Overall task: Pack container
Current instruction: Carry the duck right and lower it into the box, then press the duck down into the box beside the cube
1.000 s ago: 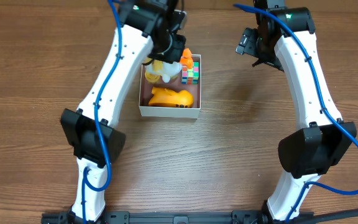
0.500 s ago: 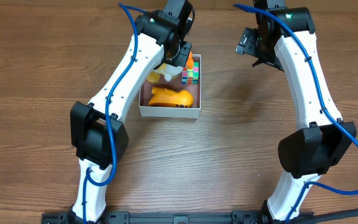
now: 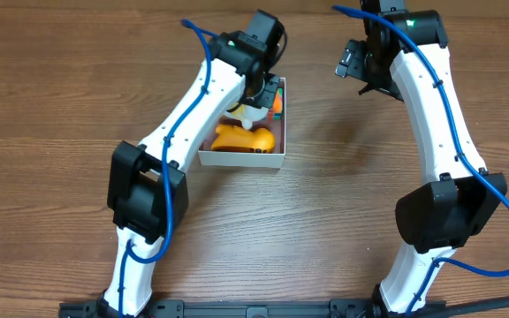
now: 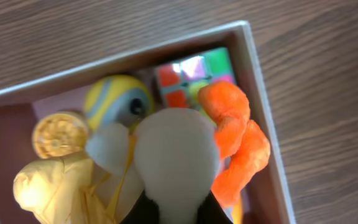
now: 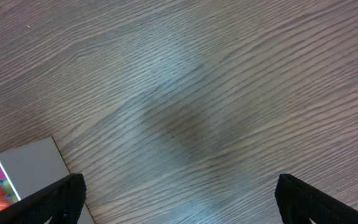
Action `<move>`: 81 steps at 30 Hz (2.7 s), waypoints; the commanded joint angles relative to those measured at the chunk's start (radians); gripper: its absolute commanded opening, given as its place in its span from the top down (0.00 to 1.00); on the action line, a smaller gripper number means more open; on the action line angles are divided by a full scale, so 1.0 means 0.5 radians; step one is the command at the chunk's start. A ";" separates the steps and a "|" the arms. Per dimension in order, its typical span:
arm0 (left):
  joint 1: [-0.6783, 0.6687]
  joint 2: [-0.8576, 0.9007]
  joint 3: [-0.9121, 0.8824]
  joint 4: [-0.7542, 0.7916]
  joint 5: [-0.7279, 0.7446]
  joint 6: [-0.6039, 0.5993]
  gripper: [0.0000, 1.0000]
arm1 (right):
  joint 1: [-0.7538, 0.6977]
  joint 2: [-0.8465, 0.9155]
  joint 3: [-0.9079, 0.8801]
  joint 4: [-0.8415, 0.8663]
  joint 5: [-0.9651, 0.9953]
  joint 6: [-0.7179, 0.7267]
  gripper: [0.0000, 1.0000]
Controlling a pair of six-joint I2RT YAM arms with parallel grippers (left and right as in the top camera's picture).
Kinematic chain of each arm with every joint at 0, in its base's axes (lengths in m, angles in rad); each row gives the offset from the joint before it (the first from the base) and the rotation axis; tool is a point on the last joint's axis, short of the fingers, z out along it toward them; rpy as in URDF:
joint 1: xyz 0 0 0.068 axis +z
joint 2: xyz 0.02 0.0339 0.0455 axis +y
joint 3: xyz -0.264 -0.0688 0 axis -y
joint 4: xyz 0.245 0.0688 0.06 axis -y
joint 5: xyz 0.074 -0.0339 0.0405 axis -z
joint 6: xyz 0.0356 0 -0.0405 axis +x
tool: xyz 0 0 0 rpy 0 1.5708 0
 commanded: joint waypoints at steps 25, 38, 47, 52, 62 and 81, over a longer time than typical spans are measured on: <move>-0.102 -0.075 -0.566 0.182 -0.109 -0.124 0.95 | 0.004 -0.005 0.054 0.011 0.005 0.017 0.00; -0.102 -0.075 -0.851 0.356 -0.109 -0.130 0.70 | 0.004 -0.005 0.054 0.011 0.005 0.017 0.00; -0.102 -0.075 -0.848 0.373 -0.109 -0.130 0.32 | 0.004 -0.005 0.054 0.011 0.005 0.017 0.00; -0.102 -0.076 -0.845 0.375 -0.109 -0.130 0.32 | 0.004 -0.005 0.054 0.011 0.005 0.017 0.00; -0.102 -0.076 -0.617 0.282 -0.111 -0.123 0.34 | 0.004 -0.005 0.054 0.011 0.005 0.017 0.00; -0.099 -0.076 -0.416 0.184 -0.111 -0.122 0.35 | 0.004 -0.005 0.054 0.011 0.005 0.017 0.00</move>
